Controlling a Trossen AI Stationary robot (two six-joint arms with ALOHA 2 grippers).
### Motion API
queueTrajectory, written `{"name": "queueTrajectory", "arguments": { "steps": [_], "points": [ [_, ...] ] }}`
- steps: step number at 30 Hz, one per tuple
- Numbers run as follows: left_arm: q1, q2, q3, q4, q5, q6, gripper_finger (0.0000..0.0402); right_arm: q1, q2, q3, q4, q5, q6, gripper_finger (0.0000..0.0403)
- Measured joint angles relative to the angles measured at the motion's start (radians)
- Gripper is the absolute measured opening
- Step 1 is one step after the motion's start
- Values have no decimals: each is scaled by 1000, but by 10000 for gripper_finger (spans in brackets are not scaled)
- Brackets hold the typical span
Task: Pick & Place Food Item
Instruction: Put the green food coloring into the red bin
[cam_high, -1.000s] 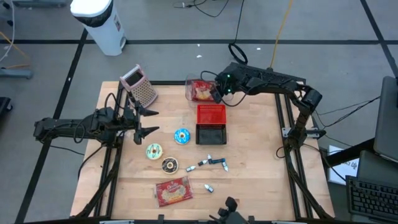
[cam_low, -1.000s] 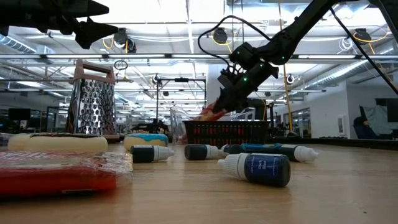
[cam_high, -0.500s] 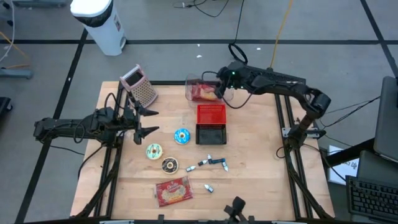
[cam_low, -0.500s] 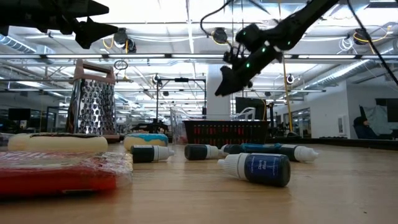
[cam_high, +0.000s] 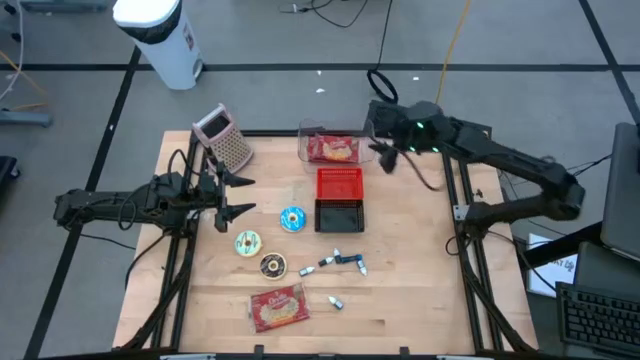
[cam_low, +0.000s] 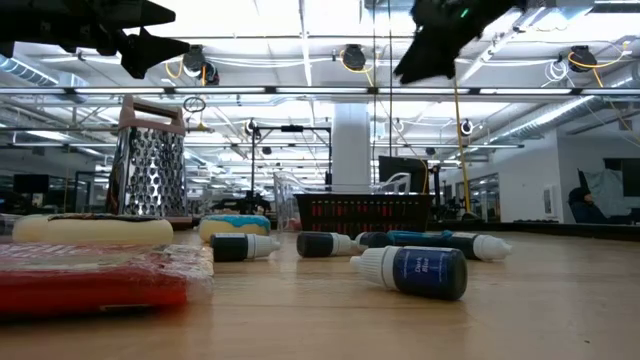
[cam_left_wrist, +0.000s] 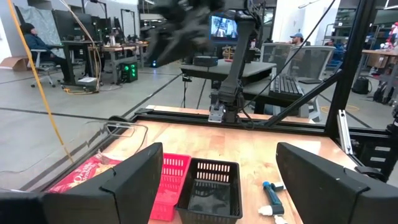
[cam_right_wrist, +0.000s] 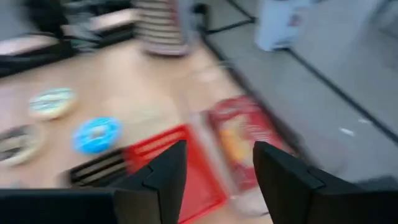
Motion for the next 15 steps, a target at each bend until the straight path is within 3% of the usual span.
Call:
{"name": "queueTrajectory", "arguments": {
  "steps": [5,9,15],
  "points": [
    [0,0,0,0,0,0,310,165,-189,-134,75,-104,111,160],
    [0,0,0,1,0,-1,310,330,-322,-324,297,-223,224,157],
    [0,0,0,0,0,0,310,541,-419,-595,644,-256,260,157]
  ]
}}
